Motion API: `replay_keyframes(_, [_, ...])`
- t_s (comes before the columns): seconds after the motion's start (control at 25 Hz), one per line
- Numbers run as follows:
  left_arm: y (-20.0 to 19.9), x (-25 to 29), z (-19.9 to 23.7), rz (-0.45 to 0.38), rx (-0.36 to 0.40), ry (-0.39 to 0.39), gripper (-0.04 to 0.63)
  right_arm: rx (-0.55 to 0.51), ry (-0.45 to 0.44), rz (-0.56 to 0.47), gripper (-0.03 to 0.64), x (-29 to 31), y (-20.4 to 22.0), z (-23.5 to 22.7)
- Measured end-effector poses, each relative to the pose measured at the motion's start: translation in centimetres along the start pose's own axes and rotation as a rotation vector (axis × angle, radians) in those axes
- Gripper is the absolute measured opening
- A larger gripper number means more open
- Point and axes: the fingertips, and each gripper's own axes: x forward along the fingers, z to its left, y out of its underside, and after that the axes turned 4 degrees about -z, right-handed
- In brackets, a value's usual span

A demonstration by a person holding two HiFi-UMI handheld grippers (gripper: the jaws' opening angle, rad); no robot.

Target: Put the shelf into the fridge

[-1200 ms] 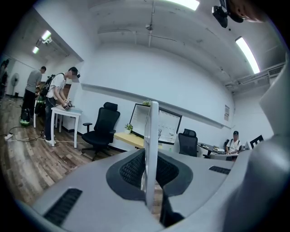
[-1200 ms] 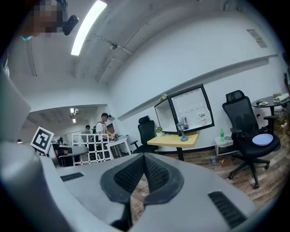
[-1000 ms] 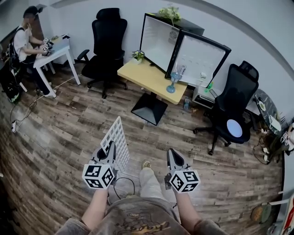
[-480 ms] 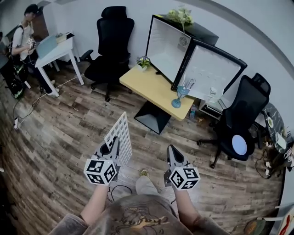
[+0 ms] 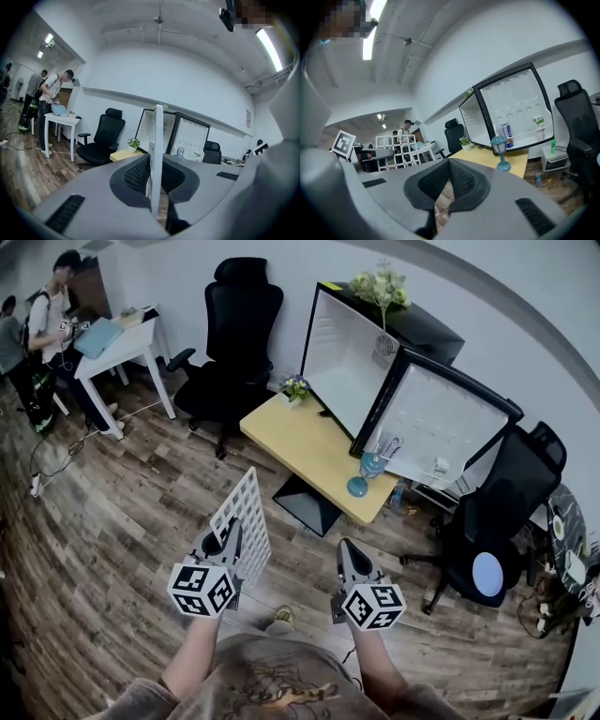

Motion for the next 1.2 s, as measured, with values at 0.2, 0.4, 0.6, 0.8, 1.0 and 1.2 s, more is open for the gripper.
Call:
replay_keyframes(0.2, [-1.0,2.4,0.5,-0.011,-0.002,-0.017,0.048,0.008,-0.021,0.007,-0.005,2.5,-0.8,-1.1])
replay_keyframes(0.4, [-2.1,5.0,1.7,-0.032,-0.01,-0.023,0.048,0.013,-0.032,0.009,-0.005,5.2,-1.4,-1.9])
replay_keyframes(0.6, [-2.9,8.4,3.0,-0.039,-0.016,-0.011,0.048,0.012,-0.025,0.012,-0.005,8.2,-2.0,-2.8])
replay_keyframes(0.8, [-3.7,12.0,4.6,-0.039,-0.028,0.013,0.048,0.015,-0.001,0.014,-0.005,11.5,-2.5,-4.0])
replay_keyframes(1.0, [-5.3,15.2,7.1,-0.043,-0.034,0.033,0.048,0.023,0.014,0.012,-0.005,15.6,-3.0,-4.2])
replay_keyframes(1.2, [-7.3,18.2,9.8,-0.04,-0.029,0.047,0.048,0.036,0.029,0.006,-0.005,19.6,-4.0,-4.1])
